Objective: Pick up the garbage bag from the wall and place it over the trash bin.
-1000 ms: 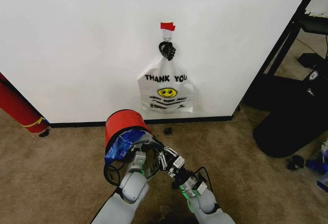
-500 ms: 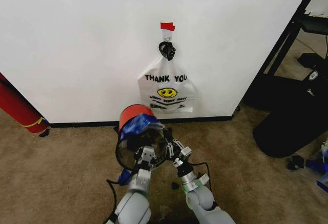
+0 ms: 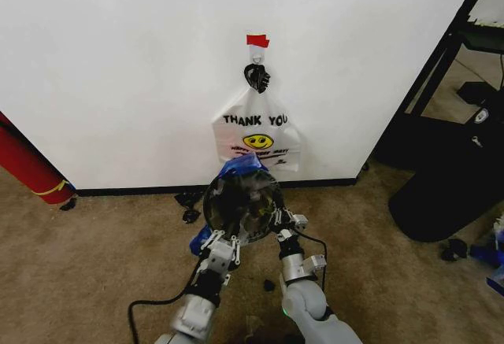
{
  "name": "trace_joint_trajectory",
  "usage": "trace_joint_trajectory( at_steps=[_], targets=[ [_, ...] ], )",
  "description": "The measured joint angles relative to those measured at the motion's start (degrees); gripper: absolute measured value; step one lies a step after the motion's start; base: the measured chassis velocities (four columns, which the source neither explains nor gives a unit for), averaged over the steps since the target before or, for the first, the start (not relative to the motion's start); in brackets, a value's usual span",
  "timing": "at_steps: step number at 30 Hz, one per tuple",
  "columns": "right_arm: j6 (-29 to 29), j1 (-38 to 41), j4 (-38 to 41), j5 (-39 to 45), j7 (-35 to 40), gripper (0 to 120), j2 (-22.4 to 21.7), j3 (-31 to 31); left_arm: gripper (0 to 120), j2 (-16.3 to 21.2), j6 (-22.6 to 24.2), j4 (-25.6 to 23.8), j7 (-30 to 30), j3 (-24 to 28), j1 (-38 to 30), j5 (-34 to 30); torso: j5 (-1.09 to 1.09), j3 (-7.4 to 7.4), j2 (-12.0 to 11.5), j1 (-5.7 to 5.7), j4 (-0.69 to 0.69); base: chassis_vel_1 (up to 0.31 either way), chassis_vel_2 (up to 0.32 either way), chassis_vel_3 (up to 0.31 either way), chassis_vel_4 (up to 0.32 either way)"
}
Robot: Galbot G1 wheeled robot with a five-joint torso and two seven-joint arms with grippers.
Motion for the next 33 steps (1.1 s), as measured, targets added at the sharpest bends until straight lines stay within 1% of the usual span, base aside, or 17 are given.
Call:
trace_joint_trajectory(
  at_steps=[3,4,5,6,8,10,13,14,16,17,19,24,27,28,30,31,33],
  targets=[
    [1.0,-0.2,0.3,0.0,0.0,0,0.4,0.5,44,0.5,1.1,-0.3,-2.0,-1.7,0.7,-1.2,-0.01,0.0,0.0,0.0,0.0,0.0,0.0,0.0,0.0],
    [1.2,-0.3,0.4,0.0,0.0,0,0.5,0.6,48,0.8,1.3,-0.1,-2.2,-2.2,0.7,-2.0,0.0,0.0,0.0,0.0,0.0,0.0,0.0,0.0,0.0],
    [1.6,-0.3,0.7,0.1,0.0,0,0.6,1.0,54,1.6,1.6,0.6,-2.3,-2.7,0.7,-3.7,0.0,0.0,0.0,0.0,-0.01,0.0,0.0,0.0,0.0],
    [1.6,-0.3,0.7,0.1,0.0,0,0.6,1.0,54,1.6,1.6,0.6,-2.3,-2.7,0.7,-3.7,0.0,0.0,0.0,0.0,-0.01,0.0,0.0,0.0,0.0],
    [1.7,-0.4,1.2,0.5,0.0,0,0.6,1.4,63,2.6,2.0,1.8,-2.1,-3.0,0.5,-6.1,-0.01,0.0,0.0,0.0,-0.01,0.0,0.0,0.0,0.0],
    [1.9,-0.7,2.0,0.9,-0.2,0,0.4,1.7,69,3.7,2.0,3.2,-1.3,-3.1,-0.2,-8.9,0.0,0.0,0.0,0.0,0.0,0.0,0.0,0.0,0.0],
    [2.0,-1.7,3.3,1.4,-0.6,0,-0.3,1.8,83,5.3,1.6,5.4,0.7,-3.1,-2.1,-14.0,-0.01,0.01,0.0,0.0,-0.02,0.0,0.0,0.0,0.0],
    [2.0,-1.7,3.3,1.4,-0.6,0,-0.3,1.8,83,5.3,1.6,5.4,0.7,-3.1,-2.1,-14.0,-0.01,0.01,0.0,0.0,-0.02,0.0,0.0,0.0,0.0],
    [2.2,-2.1,3.8,1.4,-1.1,0,-0.5,1.8,90,6.0,1.0,6.3,2.3,-3.3,-2.9,-15.9,-0.01,0.01,0.0,0.0,-0.01,0.0,0.0,0.0,0.0],
    [2.3,-2.3,3.9,1.4,-1.3,0,-0.7,1.8,95,6.4,0.5,6.9,3.6,-3.6,-3.3,-16.8,0.0,0.01,0.0,0.0,-0.01,0.0,0.0,0.0,0.0],
    [2.6,-2.6,4.0,1.2,-1.9,0,-0.9,2.0,95,7.1,-0.7,7.8,6.7,-4.6,-3.9,-17.5,0.0,0.01,0.0,0.0,-0.01,0.0,0.0,0.0,0.0],
    [3.0,-2.8,4.1,0.5,-2.5,0,-1.0,2.1,93,7.7,-1.1,7.9,8.8,-5.5,-4.1,-18.6,0.0,0.01,0.0,0.0,-0.01,0.0,0.0,0.0,0.0],
    [3.5,-2.9,4.1,-0.5,-3.5,0,-1.1,2.1,80,8.7,-0.6,7.5,10.9,-6.4,-4.2,-21.7,0.0,0.01,0.0,0.0,0.0,0.0,0.0,0.0,0.0],
    [3.5,-2.9,4.1,-0.5,-3.6,0,-1.1,2.1,79,8.8,-0.4,7.4,11.1,-6.5,-4.2,-22.1,0.0,0.01,0.0,0.0,0.0,0.0,0.0,0.0,0.0],
    [4.0,-2.9,3.9,-0.9,-4.8,0,-1.1,2.2,67,9.3,0.7,7.4,11.8,-7.1,-4.3,-24.3,0.0,0.01,0.0,0.0,0.0,0.0,0.0,0.0,0.0],
    [4.0,-2.9,3.9,-0.9,-4.8,0,-1.1,2.2,67,9.3,0.7,7.4,11.8,-7.1,-4.3,-24.3,0.0,0.01,0.0,0.0,0.0,0.0,0.0,0.0,0.0],
    [4.3,-2.8,3.8,-1.2,-5.5,0,-1.1,2.3,60,9.5,0.9,7.7,12.0,-7.4,-4.5,-25.0,0.0,0.01,0.0,0.0,-0.01,0.0,0.0,0.0,0.0]
  ],
)
